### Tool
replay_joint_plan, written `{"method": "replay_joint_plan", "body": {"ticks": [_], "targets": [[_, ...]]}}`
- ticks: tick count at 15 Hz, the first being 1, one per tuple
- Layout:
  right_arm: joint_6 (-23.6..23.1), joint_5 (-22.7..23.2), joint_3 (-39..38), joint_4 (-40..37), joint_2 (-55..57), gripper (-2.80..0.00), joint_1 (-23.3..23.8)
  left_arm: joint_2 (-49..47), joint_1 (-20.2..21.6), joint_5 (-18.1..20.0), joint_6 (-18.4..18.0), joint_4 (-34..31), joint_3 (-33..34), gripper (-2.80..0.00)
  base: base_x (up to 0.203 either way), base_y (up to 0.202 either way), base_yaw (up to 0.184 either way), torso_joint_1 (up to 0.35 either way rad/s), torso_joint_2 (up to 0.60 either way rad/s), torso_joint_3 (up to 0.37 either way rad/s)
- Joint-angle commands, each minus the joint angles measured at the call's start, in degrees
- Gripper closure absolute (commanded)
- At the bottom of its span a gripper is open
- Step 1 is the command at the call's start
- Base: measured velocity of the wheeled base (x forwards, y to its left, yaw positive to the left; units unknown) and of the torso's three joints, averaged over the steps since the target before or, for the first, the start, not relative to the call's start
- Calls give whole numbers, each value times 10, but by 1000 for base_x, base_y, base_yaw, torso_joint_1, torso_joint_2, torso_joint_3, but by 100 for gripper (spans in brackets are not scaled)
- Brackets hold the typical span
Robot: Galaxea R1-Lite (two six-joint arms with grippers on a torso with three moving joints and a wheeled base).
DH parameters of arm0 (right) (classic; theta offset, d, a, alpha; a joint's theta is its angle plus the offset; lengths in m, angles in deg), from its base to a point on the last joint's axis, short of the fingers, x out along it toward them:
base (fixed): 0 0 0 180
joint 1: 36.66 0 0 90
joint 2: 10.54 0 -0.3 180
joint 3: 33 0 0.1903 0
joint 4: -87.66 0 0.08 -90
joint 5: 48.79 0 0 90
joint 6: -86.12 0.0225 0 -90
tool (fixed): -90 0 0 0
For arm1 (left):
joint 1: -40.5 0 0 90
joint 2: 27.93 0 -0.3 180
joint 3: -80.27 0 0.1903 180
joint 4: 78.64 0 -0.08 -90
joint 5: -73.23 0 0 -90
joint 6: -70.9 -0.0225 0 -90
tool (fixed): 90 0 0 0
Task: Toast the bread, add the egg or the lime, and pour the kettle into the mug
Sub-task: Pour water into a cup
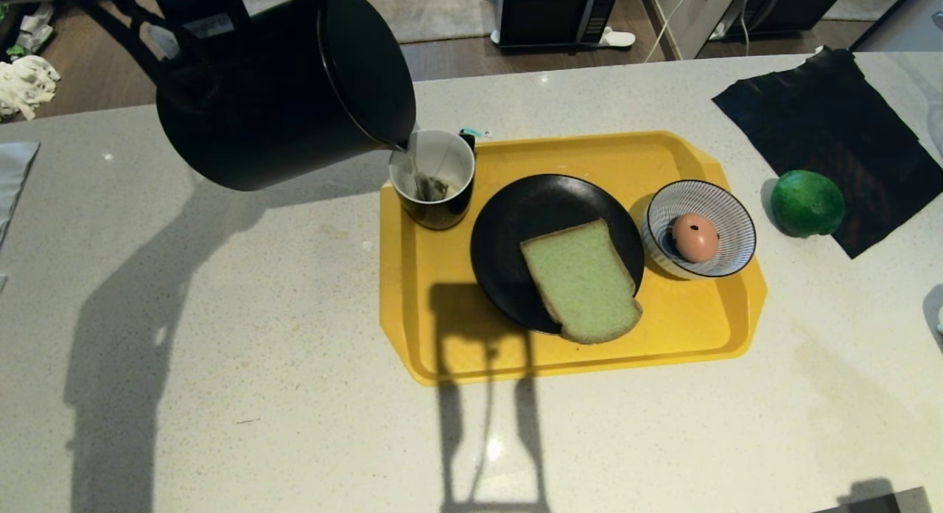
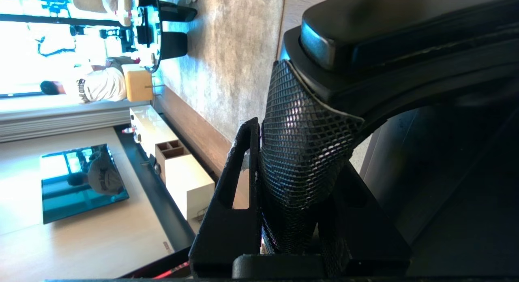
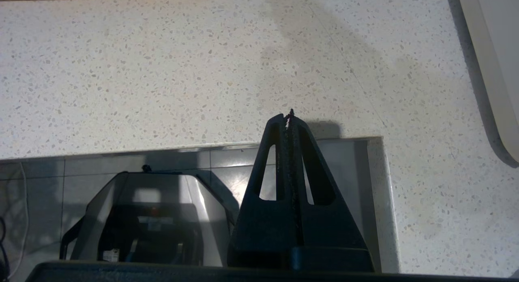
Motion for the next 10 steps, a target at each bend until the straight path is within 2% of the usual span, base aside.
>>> {"method": "replay_joint_plan", "body": {"ticks": [1,10], "targets": [[0,0,0,0,1,0,0,1,-8,-6,-4,0,-1,0,0,0,0,0,0,0],[0,0,0,0,0,0,0,2,-25,-30,-4,22,-1,0,0,0,0,0,0,0]]}}
